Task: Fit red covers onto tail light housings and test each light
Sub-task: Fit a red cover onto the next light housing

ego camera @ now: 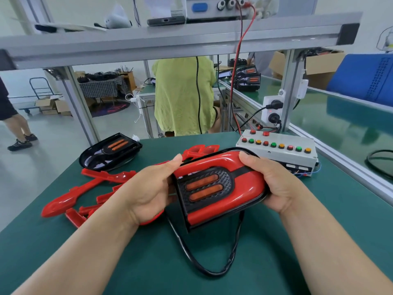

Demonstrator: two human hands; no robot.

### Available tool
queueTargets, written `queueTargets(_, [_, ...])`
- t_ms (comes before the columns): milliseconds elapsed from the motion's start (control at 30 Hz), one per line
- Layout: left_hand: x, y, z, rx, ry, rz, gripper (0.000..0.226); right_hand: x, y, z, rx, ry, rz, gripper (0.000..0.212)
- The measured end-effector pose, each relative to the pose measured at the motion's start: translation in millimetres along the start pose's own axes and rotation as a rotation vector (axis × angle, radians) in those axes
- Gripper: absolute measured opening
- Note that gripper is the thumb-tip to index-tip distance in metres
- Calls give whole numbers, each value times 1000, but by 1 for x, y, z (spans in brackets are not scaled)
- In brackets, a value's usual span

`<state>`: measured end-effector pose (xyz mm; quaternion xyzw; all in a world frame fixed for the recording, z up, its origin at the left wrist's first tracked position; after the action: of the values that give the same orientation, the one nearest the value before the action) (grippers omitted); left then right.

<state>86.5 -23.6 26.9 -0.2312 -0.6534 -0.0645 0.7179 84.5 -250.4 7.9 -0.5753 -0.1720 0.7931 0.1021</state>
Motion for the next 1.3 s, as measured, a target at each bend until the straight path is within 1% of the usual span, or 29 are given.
queueTargets(133, [1, 2, -2, -28, 35, 69, 55, 0, 3, 0, 27, 5, -21, 40])
queueTargets(200, [-4, 0, -4, -18, 49, 113, 52, 0, 3, -1, 38, 9, -12, 47])
queueTargets(267, [-8, -1, -5, 11, 42, 138, 52, 0, 2, -1, 32, 17, -6, 46])
queueTargets(333, [-10, -1, -6, 39, 17, 132, 51, 0, 3, -2, 32, 27, -3, 45])
queueTargets(400, [-11, 0, -7, 67, -1, 125, 49, 0, 3, -3, 42, 34, 3, 49])
queueTargets(567, [-16, 2, -10, 144, -38, 95, 37, 1, 1, -5, 63, 62, 13, 52])
queueTargets(667, [-18, 2, -11, 183, -73, 31, 35, 1, 2, -7, 54, 61, 16, 48])
queueTargets(800, [-19, 5, -12, 202, -93, -35, 36, 1, 3, -8, 52, 58, 2, 42])
queueTargets(967, [-20, 3, -14, 218, -118, -44, 42, 4, 3, -10, 38, 33, -28, 38])
queueTargets(1033, [-19, 3, -14, 234, -144, -34, 50, 4, 2, -11, 25, 14, -59, 34])
queueTargets(1100, [-17, 2, -13, 194, -152, 2, 62, 2, 2, -10, 15, 2, -82, 36])
queueTargets(1133, [-15, 2, -11, 157, -149, -16, 64, 1, 3, -10, 14, -3, -92, 38])
queueTargets(1167, [-12, 4, -10, 143, -154, -82, 65, 1, 4, -9, 15, -4, -102, 39])
queueTargets(1200, [-7, 6, -8, 166, -171, -178, 65, -1, 5, -8, 19, 2, -113, 37])
queueTargets(1233, [-1, 10, -7, 218, -194, -289, 62, -2, 7, -7, 25, 10, -126, 32])
queueTargets(1300, [9, 26, -5, 365, -249, -583, 47, -5, 14, -6, 51, 15, -164, 27])
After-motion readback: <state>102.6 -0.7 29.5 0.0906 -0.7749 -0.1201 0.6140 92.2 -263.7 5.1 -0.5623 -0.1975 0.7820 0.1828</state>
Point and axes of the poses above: each hand's wrist, its own z-axis away from the middle knuckle, its own y-axis out of the back of the hand, x = y × z, the point moved 2 cm from there along -z, towards the middle knuckle, and after that the axes turned 11 degrees about -y, right-handed, at the moved point
